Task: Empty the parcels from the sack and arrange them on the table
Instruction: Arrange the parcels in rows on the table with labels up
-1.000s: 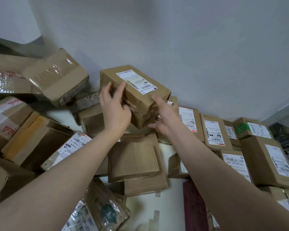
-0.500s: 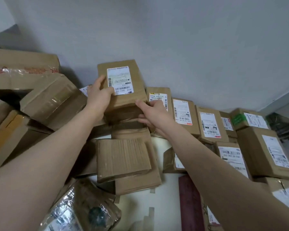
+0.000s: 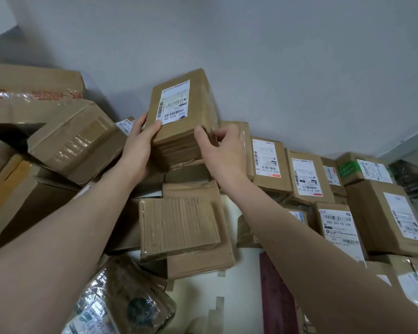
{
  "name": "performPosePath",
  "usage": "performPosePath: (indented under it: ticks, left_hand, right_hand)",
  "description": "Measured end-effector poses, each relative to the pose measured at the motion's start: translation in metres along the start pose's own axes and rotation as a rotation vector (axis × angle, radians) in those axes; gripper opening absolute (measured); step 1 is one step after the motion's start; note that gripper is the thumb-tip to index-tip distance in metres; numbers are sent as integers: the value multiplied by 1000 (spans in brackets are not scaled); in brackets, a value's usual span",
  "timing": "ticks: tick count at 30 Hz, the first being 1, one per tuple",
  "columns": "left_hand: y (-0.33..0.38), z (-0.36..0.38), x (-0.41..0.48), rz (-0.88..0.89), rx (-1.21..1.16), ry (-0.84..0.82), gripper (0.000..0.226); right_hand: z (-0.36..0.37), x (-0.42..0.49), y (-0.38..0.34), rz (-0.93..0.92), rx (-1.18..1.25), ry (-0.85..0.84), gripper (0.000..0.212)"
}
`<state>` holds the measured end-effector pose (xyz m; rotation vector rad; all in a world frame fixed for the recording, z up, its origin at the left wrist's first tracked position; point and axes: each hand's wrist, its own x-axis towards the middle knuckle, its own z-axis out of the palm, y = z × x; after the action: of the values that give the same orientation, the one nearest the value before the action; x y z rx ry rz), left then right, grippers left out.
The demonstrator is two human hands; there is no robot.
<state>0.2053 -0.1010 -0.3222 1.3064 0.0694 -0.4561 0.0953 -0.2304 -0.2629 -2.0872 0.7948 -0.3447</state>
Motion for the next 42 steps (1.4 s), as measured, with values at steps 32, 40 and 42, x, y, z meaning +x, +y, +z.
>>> performPosePath:
  ticks: [32,40,42]
  left_hand:
    - [-24,18,2,203,1315,-43,59]
    - [21,39,-106,-5,1379,-673,104]
    - [18,37,-130,-12,1723,-772,122]
  right_hand:
    - [4,-5,64,58,-126,-141,31]
    - [-33,-74,83,162,-200,-131,38]
    - [-30,-90,83,219,-259,-193,45]
